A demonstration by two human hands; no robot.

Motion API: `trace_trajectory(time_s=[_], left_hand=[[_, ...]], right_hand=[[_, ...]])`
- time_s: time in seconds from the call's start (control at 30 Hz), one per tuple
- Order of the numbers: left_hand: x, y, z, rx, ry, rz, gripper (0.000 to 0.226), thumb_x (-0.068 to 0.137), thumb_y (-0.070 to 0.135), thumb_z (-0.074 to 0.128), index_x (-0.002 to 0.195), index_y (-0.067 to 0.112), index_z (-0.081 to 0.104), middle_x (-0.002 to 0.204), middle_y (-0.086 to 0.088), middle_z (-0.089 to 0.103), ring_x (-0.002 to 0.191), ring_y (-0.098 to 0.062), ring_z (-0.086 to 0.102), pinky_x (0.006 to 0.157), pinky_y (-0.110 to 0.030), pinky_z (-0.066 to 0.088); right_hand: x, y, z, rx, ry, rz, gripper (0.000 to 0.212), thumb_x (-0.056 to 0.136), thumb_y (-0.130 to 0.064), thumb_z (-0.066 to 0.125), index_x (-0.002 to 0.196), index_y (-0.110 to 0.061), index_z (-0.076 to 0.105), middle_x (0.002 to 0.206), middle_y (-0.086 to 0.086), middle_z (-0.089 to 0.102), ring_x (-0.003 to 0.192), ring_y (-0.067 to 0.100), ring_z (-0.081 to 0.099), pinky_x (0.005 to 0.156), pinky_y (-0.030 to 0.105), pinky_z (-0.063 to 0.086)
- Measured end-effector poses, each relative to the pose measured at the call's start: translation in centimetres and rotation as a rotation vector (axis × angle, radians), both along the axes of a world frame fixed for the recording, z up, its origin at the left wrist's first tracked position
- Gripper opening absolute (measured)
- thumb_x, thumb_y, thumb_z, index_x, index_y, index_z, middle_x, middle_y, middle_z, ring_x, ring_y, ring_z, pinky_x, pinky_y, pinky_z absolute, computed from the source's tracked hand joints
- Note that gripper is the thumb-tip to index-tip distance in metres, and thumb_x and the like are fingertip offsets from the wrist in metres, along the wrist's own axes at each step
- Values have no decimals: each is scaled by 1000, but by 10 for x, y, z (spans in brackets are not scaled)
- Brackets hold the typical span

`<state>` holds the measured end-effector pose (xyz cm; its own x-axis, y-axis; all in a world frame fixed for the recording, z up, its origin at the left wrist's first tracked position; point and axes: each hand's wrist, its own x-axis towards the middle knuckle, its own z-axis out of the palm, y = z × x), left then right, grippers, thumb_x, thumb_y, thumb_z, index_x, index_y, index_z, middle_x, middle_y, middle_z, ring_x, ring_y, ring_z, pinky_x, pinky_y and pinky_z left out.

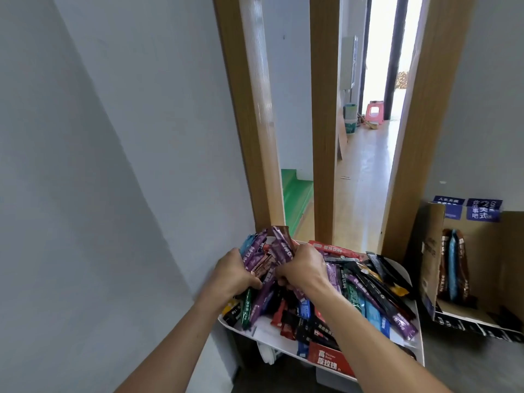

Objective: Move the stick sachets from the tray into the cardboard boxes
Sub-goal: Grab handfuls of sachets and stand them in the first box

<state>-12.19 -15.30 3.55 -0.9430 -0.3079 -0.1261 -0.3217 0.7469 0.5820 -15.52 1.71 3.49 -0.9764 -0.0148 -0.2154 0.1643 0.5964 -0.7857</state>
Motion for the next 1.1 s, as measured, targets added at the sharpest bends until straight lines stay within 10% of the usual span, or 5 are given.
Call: trace_trajectory(time_s=[0.47, 0.7, 0.87, 0.97, 1.1], left_hand=[[-1, 21, -11, -145, 30, -101, 62, 69, 40, 89, 117, 23, 54, 103, 4, 70, 92, -15, 68, 80, -33, 58], [1, 22, 40, 233, 214, -16, 26, 68, 7, 88, 80, 14, 65, 71, -6, 72, 68, -28, 74, 70, -48, 64], [3, 71, 81, 506, 233, -185, 38, 64, 17, 98, 94, 15, 75, 88, -5, 81, 85, -26, 79, 90, -48, 61], [4, 107, 90, 569, 211, -248, 35, 61, 25, 100, 69, 20, 67, 65, 7, 74, 64, -10, 73, 71, -32, 58], [2, 150, 92, 572, 181, -276, 42, 62, 24, 101, 86, 10, 69, 65, 1, 75, 59, -11, 69, 60, -24, 54]], right_hand=[[4, 68, 45, -556, -173, -67, 33, 86, -11, 85, 106, -3, 59, 87, 14, 75, 56, 18, 68, 53, 31, 58], [17, 97, 49, -691, -11, -126, 11, 86, -5, 82, 91, -3, 73, 78, 19, 78, 58, 28, 70, 52, 32, 58], [22, 122, 54, -762, 101, -152, 12, 86, -4, 82, 97, -4, 77, 84, 15, 81, 79, 35, 79, 74, 45, 66], [30, 142, 63, -780, 113, -137, 16, 87, -8, 82, 101, -5, 76, 87, 11, 81, 79, 31, 80, 70, 39, 66], [40, 174, 69, -753, 194, -160, 24, 85, -13, 85, 105, -6, 75, 89, 8, 82, 79, 27, 80, 72, 39, 66]])
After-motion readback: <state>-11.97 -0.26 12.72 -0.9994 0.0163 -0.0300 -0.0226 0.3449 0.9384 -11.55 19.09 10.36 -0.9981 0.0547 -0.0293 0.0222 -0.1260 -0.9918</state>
